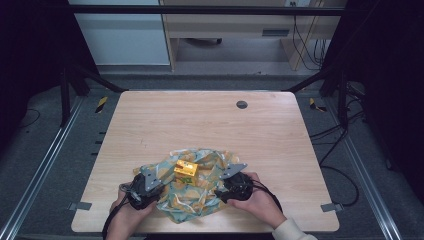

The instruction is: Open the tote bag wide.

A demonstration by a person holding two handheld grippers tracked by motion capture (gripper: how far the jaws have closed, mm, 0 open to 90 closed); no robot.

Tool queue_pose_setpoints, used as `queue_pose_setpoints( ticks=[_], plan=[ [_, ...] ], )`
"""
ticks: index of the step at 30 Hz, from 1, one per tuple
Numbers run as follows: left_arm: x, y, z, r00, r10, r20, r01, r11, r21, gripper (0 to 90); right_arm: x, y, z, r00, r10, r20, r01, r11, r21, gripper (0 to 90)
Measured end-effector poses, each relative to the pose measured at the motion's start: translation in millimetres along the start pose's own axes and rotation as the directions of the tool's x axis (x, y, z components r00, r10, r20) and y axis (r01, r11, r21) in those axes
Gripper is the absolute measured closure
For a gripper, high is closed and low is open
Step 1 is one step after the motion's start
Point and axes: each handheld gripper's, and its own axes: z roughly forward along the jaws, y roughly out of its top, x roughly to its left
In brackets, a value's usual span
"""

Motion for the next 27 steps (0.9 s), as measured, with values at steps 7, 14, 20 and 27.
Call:
queue_pose_setpoints(
  ticks=[7,14,20,27],
  plan=[
    [-2.1,-0.8,2.8,1.0000,-0.002,0.001,0.002,0.9999,0.014,61.5,-2.9,-3.8,-1.5,0.9998,-0.018,0.005,0.018,1.000,0.003,42.2],
    [-5.1,0.2,-2.8,1.0000,-0.005,-0.002,0.005,1.0000,-0.005,57.3,-1.7,-6.5,-10.1,0.9990,-0.044,0.008,0.044,0.999,0.004,39.6],
    [-6.6,1.2,-23.6,0.9992,-0.038,0.009,0.039,0.9938,-0.104,40.7,2.7,-0.8,-29.8,0.9985,-0.045,0.030,0.046,0.998,-0.047,27.9],
    [-2.8,1.9,-39.9,0.9916,-0.115,0.060,0.125,0.9688,-0.214,20.4,-1.4,8.5,-55.3,1.0000,0.001,0.004,0.000,0.990,-0.138,15.6]
  ],
)
